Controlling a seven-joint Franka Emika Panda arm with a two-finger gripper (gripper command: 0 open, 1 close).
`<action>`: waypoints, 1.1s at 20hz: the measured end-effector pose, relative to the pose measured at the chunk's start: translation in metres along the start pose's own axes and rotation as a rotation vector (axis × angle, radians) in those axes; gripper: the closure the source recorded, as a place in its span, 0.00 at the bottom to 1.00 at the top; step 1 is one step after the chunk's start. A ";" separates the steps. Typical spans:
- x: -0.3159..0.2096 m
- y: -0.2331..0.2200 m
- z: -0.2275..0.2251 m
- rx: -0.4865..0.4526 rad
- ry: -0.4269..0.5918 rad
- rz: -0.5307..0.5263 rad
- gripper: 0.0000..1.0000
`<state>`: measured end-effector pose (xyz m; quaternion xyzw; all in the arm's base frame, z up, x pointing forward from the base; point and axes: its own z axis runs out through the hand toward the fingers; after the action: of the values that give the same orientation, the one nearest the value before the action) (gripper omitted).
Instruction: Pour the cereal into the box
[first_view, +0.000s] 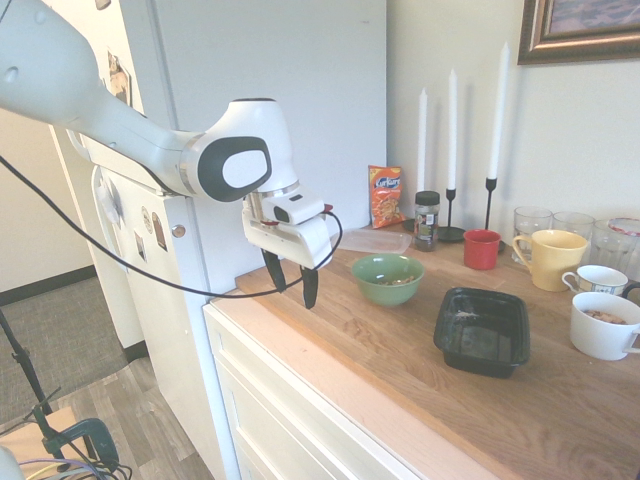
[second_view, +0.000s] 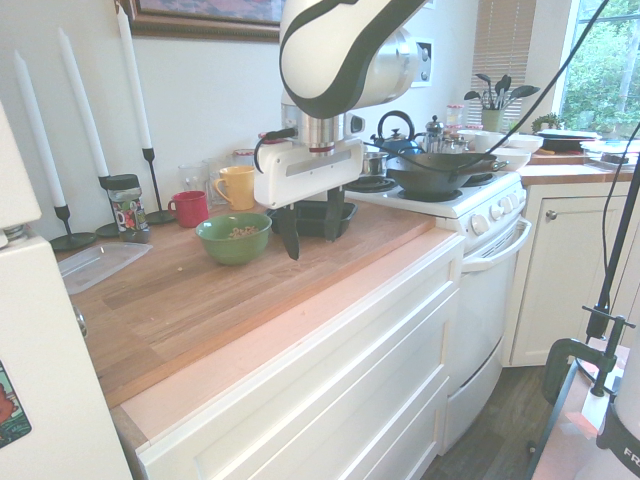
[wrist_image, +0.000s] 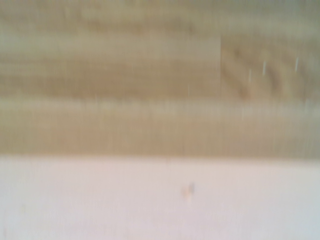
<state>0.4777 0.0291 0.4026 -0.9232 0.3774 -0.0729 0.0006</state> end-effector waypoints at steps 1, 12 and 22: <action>0.007 -0.012 0.002 0.002 0.014 -0.010 0.00; 0.066 -0.132 0.023 0.082 0.155 -0.083 0.00; 0.092 -0.183 0.086 -0.192 0.288 -0.147 0.00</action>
<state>0.6817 0.0907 0.3404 -0.9240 0.3105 -0.1679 -0.1471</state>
